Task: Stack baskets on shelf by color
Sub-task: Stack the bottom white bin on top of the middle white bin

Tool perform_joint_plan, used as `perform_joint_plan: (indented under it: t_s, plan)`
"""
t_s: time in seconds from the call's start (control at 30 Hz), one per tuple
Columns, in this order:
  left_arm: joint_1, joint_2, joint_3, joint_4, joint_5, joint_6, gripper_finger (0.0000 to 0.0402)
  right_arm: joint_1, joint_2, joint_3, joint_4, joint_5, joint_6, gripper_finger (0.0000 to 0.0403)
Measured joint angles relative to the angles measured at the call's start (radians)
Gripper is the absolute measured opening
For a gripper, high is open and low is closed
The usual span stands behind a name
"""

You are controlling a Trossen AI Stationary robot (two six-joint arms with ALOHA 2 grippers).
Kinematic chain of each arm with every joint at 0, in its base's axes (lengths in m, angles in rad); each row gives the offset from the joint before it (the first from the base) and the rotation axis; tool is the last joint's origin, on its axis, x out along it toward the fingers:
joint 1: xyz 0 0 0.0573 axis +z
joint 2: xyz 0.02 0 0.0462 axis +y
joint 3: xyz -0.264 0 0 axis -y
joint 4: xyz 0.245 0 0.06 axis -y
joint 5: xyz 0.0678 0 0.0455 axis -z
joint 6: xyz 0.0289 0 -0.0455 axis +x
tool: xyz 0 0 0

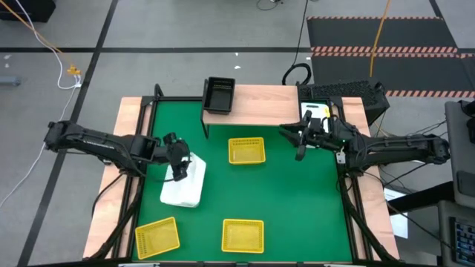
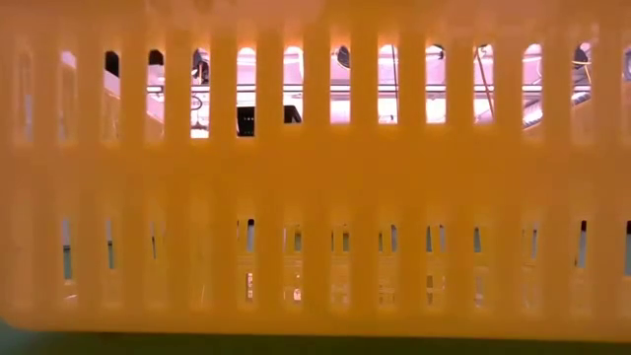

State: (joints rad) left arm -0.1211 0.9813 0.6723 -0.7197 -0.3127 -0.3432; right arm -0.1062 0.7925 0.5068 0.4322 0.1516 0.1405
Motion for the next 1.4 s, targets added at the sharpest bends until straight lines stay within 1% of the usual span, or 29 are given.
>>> perform_joint_plan:
  t_s: [0.07, 0.1, 0.17, 0.23, 0.27, 0.3, 0.4, 0.5, 0.67, 0.73, 0.83, 0.93, 1.03, 1.13, 1.23, 1.3, 1.4]
  plan:
    - [0.000, 0.000, -0.007, -0.005, -0.002, -0.002, 0.0173, 0.011, 0.000, 0.000, -0.004, 0.000, 0.000, 0.0100]
    - [0.000, -0.001, -0.006, -0.008, -0.003, 0.000, 0.0155, 0.015, 0.000, 0.000, -0.004, 0.000, -0.003, 0.0100]
    - [0.000, -0.002, 0.010, -0.025, -0.003, 0.021, 0.0105, 0.019, 0.000, 0.000, 0.000, 0.001, -0.012, 0.0100]
    - [0.000, -0.002, 0.046, -0.042, -0.001, 0.061, 0.0044, 0.019, 0.000, 0.000, 0.007, 0.001, -0.025, 0.0100]
    - [0.000, -0.002, 0.067, -0.061, 0.000, 0.079, 0.0024, 0.019, 0.000, 0.000, 0.008, 0.002, -0.029, 0.0100]
    - [0.004, -0.002, 0.092, -0.082, 0.001, 0.092, 0.0015, 0.019, 0.000, 0.000, 0.009, 0.002, -0.031, 0.0100]
    - [0.020, 0.002, 0.183, -0.152, 0.004, 0.124, 0.0011, 0.015, 0.000, 0.000, 0.009, 0.003, -0.045, 0.0100]
    - [0.044, 0.016, 0.273, -0.260, 0.015, 0.132, 0.0006, 0.015, 0.000, 0.000, 0.009, 0.005, -0.048, 0.0100]
    - [0.090, 0.056, 0.386, -0.394, 0.109, 0.139, 0.0004, 0.015, 0.000, 0.000, 0.009, 0.005, -0.048, 0.0100]
    - [0.112, 0.079, 0.415, -0.418, 0.167, 0.145, 0.0004, 0.015, 0.000, 0.000, 0.009, 0.006, -0.048, 0.0100]
    - [0.150, 0.124, 0.440, -0.450, 0.263, 0.152, 0.0003, 0.015, 0.000, 0.000, 0.013, 0.006, -0.043, 0.0100]
    - [0.187, 0.185, 0.446, -0.459, 0.309, 0.141, 0.0003, 0.015, 0.000, 0.000, 0.013, 0.007, -0.036, 0.0100]
    - [0.223, 0.260, 0.446, -0.492, 0.339, 0.151, 0.0002, 0.015, 0.000, 0.000, 0.013, 0.007, -0.032, 0.0100]
    - [0.253, 0.333, 0.446, -0.529, 0.349, 0.162, 0.0002, 0.015, 0.000, 0.000, 0.013, 0.006, -0.032, 0.0100]
    - [0.277, 0.382, 0.446, -0.535, 0.400, 0.201, 0.0005, 0.015, 0.000, 0.000, 0.012, 0.005, -0.035, 0.0100]
    - [0.289, 0.407, 0.446, -0.531, 0.419, 0.230, 0.0014, 0.015, 0.000, 0.000, 0.012, 0.005, -0.038, 0.0100]
    - [0.292, 0.424, 0.446, -0.528, 0.420, 0.283, 0.0037, 0.015, 0.000, 0.000, 0.008, 0.005, -0.039, 0.0100]
